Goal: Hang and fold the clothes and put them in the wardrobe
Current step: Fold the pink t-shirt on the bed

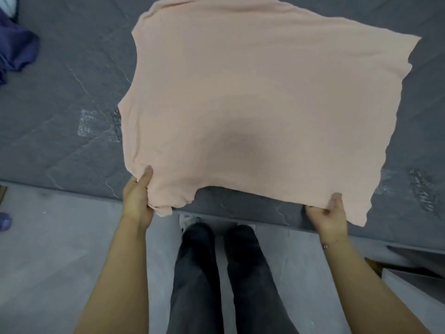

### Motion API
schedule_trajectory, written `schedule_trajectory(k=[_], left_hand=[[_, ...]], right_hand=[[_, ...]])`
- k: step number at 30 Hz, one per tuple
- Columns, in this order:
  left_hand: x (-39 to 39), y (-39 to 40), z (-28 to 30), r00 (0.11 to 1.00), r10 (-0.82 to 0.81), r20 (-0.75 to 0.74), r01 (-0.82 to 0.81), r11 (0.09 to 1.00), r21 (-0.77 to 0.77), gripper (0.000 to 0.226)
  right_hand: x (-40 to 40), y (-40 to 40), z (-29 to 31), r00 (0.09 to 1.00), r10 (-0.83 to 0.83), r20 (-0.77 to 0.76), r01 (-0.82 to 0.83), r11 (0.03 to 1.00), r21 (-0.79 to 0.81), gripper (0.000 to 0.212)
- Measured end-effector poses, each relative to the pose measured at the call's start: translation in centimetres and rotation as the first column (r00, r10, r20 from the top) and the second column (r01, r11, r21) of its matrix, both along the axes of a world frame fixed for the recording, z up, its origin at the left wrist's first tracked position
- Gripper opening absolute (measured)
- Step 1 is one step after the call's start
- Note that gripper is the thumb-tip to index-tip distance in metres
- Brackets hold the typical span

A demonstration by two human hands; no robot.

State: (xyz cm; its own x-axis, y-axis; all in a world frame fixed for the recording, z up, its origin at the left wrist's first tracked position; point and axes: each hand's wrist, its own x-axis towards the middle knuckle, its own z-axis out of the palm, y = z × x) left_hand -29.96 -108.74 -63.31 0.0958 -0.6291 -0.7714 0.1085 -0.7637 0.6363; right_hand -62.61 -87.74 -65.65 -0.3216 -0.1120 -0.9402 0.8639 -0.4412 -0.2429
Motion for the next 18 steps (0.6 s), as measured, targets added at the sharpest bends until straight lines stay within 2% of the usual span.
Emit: schedule_trajectory(k=[3, 6, 9, 12, 15, 17, 18], left_hand=[[1.3, -0.2, 0.9, 0.998, 0.036, -0.052, -0.043, 0.991, -0.130, 0.035], [2.4, 0.7, 0.5, 0.993, -0.032, 0.115, 0.051, 0.985, -0.166, 0.032], [2.9, 2.4, -1.7, 0.922, -0.096, 0.375, 0.131, 0.989, -0.069, 0.023], [3.8, 4.0, -4.3, 0.859, -0.148, 0.489, 0.131, 0.989, 0.070, 0.028], [4.5, 4.5, -5.0, 0.870, -0.175, 0.460, 0.150, 0.984, 0.092, 0.033], [4.7, 4.7, -4.5, 0.918, -0.238, 0.317, 0.211, 0.970, 0.118, 0.032], [4.7, 4.8, -4.1, 0.924, -0.289, 0.252, 0.258, 0.954, 0.150, 0.039]], right_hand=[[-2.1, 2.3, -0.1, 0.999, 0.015, -0.037, -0.008, 0.984, 0.178, 0.020], [-2.9, 5.1, -0.3, 0.997, 0.048, -0.067, -0.027, 0.960, 0.279, 0.017], [-2.9, 7.6, -1.0, 0.993, 0.111, -0.037, -0.087, 0.911, 0.404, 0.024], [-2.9, 8.9, -2.0, 0.983, 0.174, -0.050, -0.135, 0.889, 0.436, 0.025], [-3.1, 9.7, -2.3, 0.971, 0.219, -0.098, -0.161, 0.897, 0.411, 0.018], [-2.8, 9.8, -2.0, 0.951, 0.281, -0.127, -0.217, 0.902, 0.373, 0.015], [-2.7, 9.7, -1.9, 0.936, 0.323, -0.137, -0.257, 0.897, 0.361, 0.014]])
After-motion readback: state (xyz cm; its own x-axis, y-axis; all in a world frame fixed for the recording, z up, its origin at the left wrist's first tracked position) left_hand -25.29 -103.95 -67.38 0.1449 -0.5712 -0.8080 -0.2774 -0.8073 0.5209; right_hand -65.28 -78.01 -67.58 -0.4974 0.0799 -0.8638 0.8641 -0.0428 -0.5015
